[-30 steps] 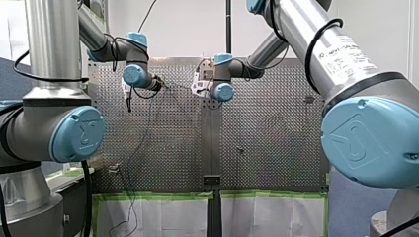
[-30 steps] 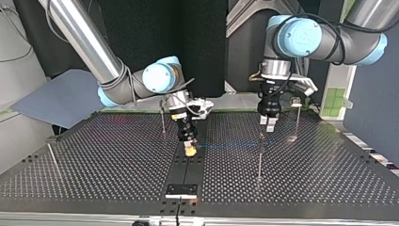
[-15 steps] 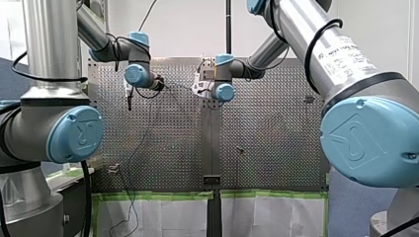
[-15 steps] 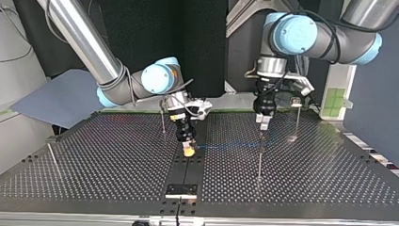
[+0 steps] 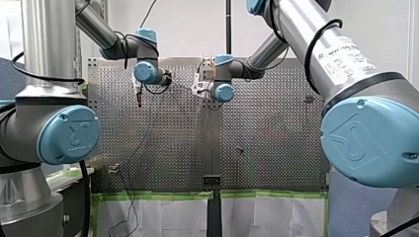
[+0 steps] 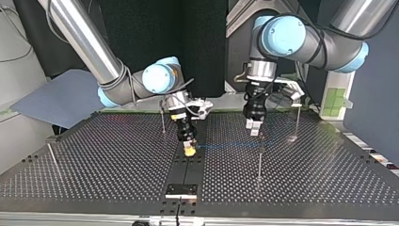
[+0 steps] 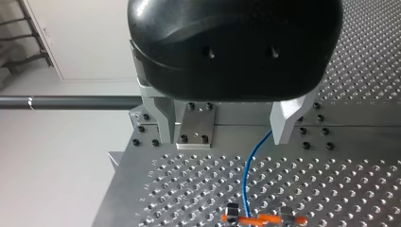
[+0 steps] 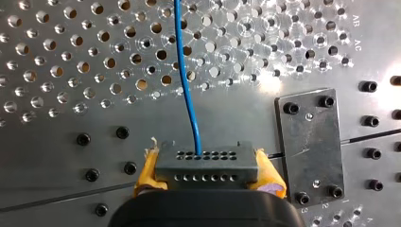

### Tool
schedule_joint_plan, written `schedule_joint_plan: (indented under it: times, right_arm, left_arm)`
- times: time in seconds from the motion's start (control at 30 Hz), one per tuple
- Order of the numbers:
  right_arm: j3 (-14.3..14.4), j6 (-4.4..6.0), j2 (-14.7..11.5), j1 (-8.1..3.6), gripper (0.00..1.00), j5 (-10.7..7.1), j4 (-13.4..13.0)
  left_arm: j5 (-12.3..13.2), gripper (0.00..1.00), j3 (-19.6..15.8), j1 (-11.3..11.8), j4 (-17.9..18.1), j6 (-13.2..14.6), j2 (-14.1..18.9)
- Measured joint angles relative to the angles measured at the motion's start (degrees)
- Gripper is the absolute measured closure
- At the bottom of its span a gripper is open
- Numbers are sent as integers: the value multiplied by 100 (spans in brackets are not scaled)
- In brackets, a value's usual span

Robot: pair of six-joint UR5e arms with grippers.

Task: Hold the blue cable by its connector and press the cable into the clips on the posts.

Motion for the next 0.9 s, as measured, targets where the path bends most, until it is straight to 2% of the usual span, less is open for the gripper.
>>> schedule_joint_plan:
  times: [0.2, 0.4, 0.7, 0.9]
  right_arm:
    - [2, 5, -1, 13, 100, -4, 7]
    - [2, 3, -2, 20, 100, 2, 11]
    - [1, -4, 1, 29, 100, -3, 18]
    - [2, -15, 3, 30, 100, 1, 19]
  left_arm:
    - [-311, 0, 326, -171, -172, 180, -318]
    - [-631, 0, 649, -282, -191, 413, -625]
    - [-1054, 0, 1130, -427, -301, 538, -1067]
    - [-1274, 0, 1461, -480, -290, 601, -1153]
